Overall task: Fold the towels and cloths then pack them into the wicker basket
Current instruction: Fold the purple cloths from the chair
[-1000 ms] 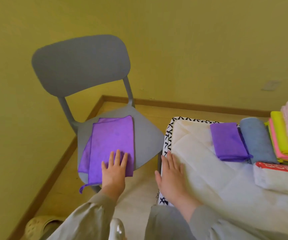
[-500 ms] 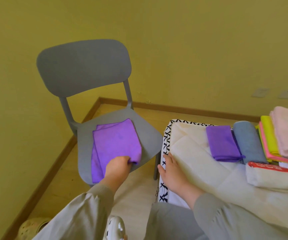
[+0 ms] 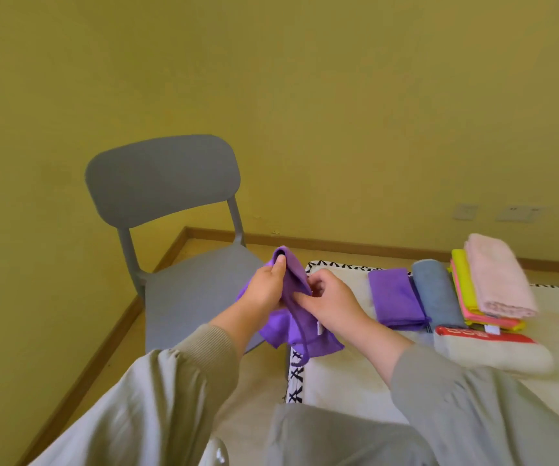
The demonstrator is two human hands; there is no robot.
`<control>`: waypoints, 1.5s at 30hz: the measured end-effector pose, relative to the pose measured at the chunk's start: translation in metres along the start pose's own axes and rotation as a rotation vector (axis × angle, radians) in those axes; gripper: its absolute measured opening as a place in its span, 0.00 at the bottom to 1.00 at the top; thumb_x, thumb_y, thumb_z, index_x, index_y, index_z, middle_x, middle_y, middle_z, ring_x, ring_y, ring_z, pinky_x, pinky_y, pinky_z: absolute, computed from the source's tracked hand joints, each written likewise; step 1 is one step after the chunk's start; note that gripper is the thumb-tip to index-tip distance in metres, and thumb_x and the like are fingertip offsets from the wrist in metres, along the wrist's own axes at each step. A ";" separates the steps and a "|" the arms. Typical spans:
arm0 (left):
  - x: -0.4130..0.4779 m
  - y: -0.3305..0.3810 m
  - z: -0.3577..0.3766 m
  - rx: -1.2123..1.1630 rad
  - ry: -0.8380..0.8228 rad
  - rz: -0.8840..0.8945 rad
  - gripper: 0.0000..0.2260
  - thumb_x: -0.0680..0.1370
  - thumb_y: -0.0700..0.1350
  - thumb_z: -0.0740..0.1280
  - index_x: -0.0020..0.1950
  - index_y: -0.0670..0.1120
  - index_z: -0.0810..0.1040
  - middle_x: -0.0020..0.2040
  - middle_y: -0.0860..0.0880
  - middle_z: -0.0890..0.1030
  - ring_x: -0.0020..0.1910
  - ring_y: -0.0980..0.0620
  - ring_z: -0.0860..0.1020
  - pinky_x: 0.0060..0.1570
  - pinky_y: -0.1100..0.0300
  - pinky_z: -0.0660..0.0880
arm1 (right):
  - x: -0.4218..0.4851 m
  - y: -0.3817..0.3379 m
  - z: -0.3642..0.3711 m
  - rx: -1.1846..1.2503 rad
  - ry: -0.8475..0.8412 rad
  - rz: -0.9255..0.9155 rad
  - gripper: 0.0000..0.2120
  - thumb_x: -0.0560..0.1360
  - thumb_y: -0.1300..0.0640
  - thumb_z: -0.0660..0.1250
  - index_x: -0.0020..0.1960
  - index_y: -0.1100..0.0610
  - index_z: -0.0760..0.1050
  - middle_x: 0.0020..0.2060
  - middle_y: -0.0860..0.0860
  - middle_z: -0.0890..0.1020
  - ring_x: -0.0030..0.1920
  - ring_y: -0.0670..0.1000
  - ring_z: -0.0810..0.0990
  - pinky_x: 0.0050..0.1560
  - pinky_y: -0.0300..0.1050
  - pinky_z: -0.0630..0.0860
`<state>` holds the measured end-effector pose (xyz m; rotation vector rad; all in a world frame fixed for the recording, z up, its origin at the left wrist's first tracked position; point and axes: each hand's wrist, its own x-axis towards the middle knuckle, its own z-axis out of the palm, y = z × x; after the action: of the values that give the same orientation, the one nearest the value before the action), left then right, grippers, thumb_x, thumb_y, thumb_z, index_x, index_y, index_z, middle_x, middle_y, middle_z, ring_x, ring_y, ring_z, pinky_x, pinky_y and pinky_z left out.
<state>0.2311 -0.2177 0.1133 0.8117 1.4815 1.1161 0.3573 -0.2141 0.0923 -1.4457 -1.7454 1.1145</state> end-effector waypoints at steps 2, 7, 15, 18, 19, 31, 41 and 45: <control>-0.013 0.015 0.009 0.013 0.004 0.033 0.14 0.83 0.51 0.54 0.54 0.42 0.74 0.45 0.44 0.77 0.40 0.50 0.75 0.35 0.60 0.73 | -0.006 -0.012 -0.015 -0.055 0.073 -0.047 0.06 0.72 0.58 0.68 0.41 0.54 0.71 0.36 0.50 0.79 0.38 0.51 0.76 0.40 0.45 0.71; -0.036 0.040 0.018 0.189 0.014 0.183 0.17 0.82 0.52 0.57 0.37 0.45 0.72 0.37 0.44 0.74 0.37 0.49 0.71 0.38 0.58 0.67 | -0.017 -0.041 -0.049 -0.205 0.240 -0.116 0.13 0.77 0.58 0.61 0.35 0.53 0.66 0.28 0.47 0.71 0.31 0.51 0.68 0.31 0.46 0.61; -0.080 0.097 -0.010 1.007 0.252 0.592 0.14 0.78 0.52 0.65 0.35 0.46 0.73 0.33 0.50 0.71 0.37 0.48 0.69 0.33 0.57 0.62 | -0.030 -0.099 -0.119 -0.335 0.536 -0.198 0.05 0.76 0.61 0.62 0.43 0.57 0.76 0.40 0.57 0.82 0.43 0.58 0.78 0.40 0.46 0.68; -0.087 0.104 -0.029 1.354 0.338 0.561 0.08 0.77 0.49 0.66 0.51 0.47 0.79 0.49 0.47 0.78 0.50 0.44 0.76 0.40 0.58 0.68 | -0.033 -0.111 -0.136 -0.477 0.526 -0.191 0.05 0.76 0.59 0.63 0.46 0.58 0.77 0.44 0.57 0.82 0.47 0.59 0.79 0.42 0.46 0.69; -0.088 0.104 -0.037 1.354 0.386 0.530 0.08 0.77 0.48 0.65 0.53 0.46 0.79 0.52 0.47 0.79 0.52 0.43 0.77 0.41 0.58 0.69 | -0.034 -0.114 -0.139 -0.584 0.470 -0.173 0.06 0.77 0.57 0.63 0.46 0.58 0.77 0.45 0.58 0.82 0.48 0.60 0.79 0.42 0.46 0.69; -0.105 0.102 -0.085 0.389 0.555 0.385 0.14 0.75 0.43 0.68 0.30 0.46 0.70 0.29 0.48 0.71 0.34 0.45 0.70 0.35 0.58 0.65 | -0.063 -0.110 -0.148 -1.106 0.306 0.060 0.10 0.75 0.65 0.60 0.52 0.60 0.78 0.53 0.57 0.82 0.56 0.59 0.80 0.46 0.43 0.72; -0.107 0.112 -0.089 0.231 0.601 0.381 0.18 0.82 0.47 0.58 0.32 0.46 0.61 0.30 0.48 0.63 0.29 0.49 0.61 0.30 0.57 0.57 | -0.056 -0.100 -0.169 -0.441 0.371 -0.053 0.22 0.74 0.49 0.69 0.28 0.56 0.64 0.24 0.52 0.66 0.28 0.53 0.64 0.30 0.47 0.56; -0.107 0.111 -0.091 0.276 0.636 0.386 0.14 0.80 0.44 0.59 0.35 0.44 0.70 0.30 0.48 0.68 0.30 0.49 0.66 0.31 0.58 0.62 | -0.054 -0.102 -0.168 -0.270 0.191 -0.037 0.13 0.71 0.60 0.73 0.33 0.54 0.71 0.29 0.50 0.72 0.31 0.47 0.68 0.32 0.42 0.63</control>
<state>0.1562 -0.2994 0.2548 1.0177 2.0977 1.5769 0.4661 -0.2345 0.2639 -1.6131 -1.8278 0.7152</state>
